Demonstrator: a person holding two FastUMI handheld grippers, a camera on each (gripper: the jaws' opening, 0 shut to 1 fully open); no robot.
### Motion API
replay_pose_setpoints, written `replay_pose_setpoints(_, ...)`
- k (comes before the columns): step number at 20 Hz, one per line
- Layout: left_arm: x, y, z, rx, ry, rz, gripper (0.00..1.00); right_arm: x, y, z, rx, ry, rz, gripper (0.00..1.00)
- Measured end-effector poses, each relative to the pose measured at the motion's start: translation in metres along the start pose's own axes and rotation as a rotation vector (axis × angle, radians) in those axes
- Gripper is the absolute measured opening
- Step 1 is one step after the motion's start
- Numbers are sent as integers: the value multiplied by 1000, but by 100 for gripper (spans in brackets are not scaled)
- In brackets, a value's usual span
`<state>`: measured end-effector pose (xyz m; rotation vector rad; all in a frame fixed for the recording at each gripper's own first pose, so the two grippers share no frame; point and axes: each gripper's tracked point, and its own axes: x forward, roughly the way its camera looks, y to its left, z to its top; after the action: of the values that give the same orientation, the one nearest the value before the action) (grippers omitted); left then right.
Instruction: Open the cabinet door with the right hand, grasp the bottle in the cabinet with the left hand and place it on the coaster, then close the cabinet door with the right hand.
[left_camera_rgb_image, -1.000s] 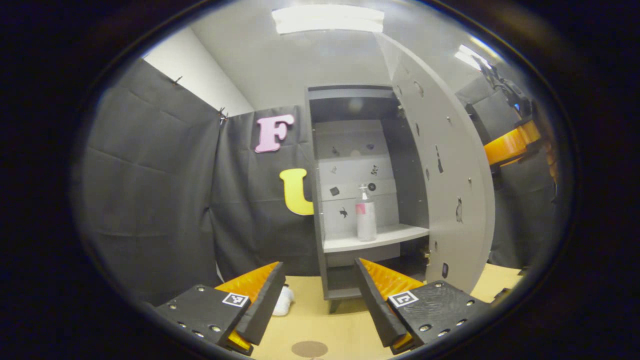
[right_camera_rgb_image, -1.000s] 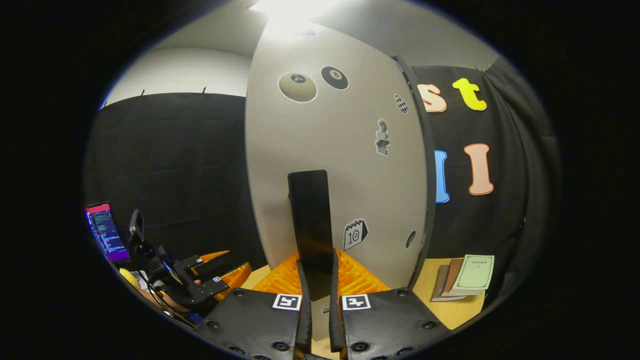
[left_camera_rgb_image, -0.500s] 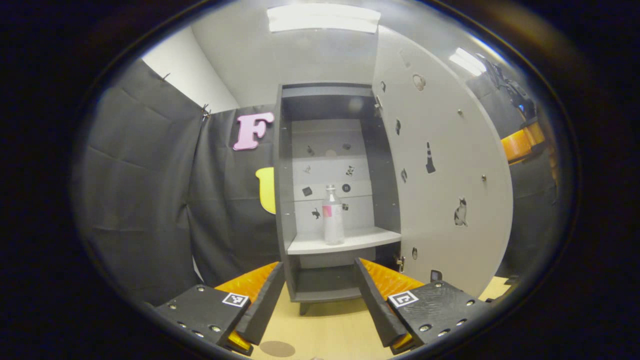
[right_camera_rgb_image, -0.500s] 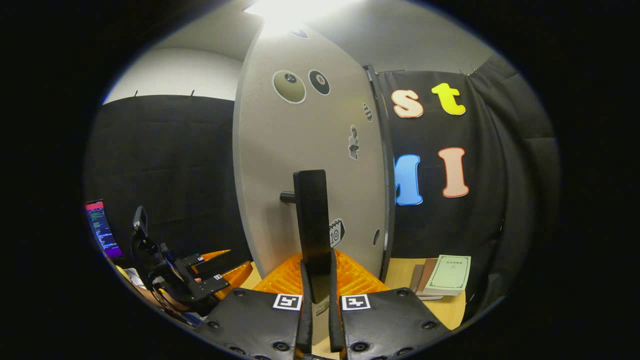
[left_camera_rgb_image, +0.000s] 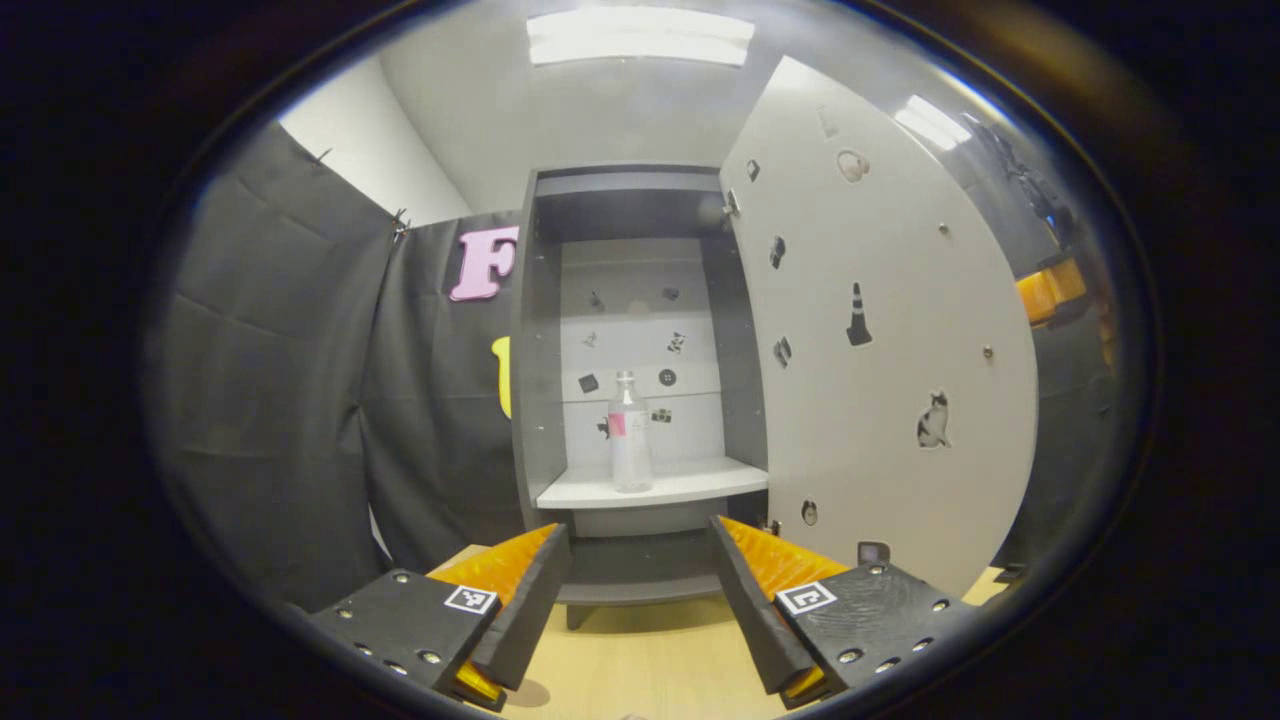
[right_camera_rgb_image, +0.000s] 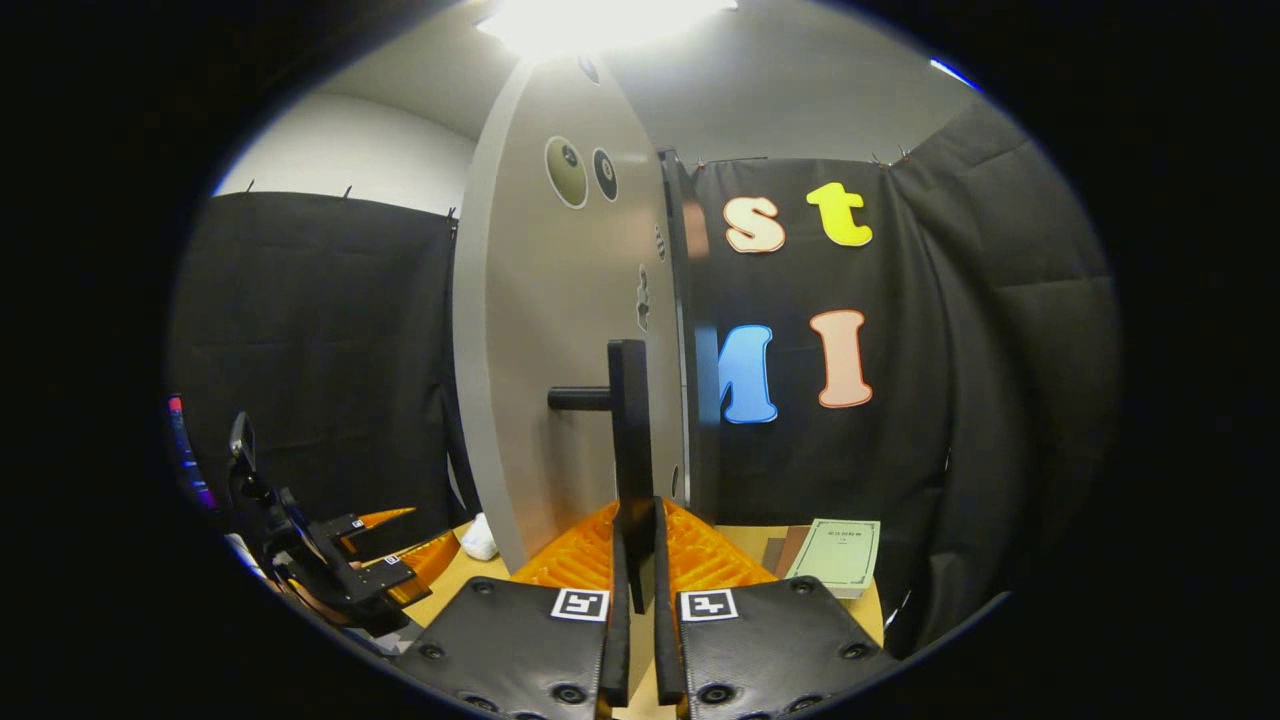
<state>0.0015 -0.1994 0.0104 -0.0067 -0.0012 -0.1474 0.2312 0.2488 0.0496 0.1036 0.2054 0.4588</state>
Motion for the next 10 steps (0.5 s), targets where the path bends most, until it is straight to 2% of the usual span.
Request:
replay_pose_setpoints(2,-2,-6,3,7,-2,4,84,-2,6,0,10,6,25,12)
replay_pose_setpoints(3,-1,-8,4,8,-3,6,84,-5,3,0,-4,1,28,18)
replay_pose_setpoints(5,-1,-13,9,7,-13,7,84,-17,-1,4,-28,-7,45,18)
replay_pose_setpoints(6,0,-16,12,10,-17,10,84,-26,-1,4,-37,-10,47,14)
replay_pose_setpoints(7,2,-17,13,13,-20,13,84,-33,0,4,-45,-5,64,20)
replay_pose_setpoints(8,3,-20,16,15,-20,16,84,-41,-13,6,-71,-18,27,22)
replay_pose_setpoints(10,8,-24,18,16,-17,23,84,-53,-37,10,-120,-41,-34,19)
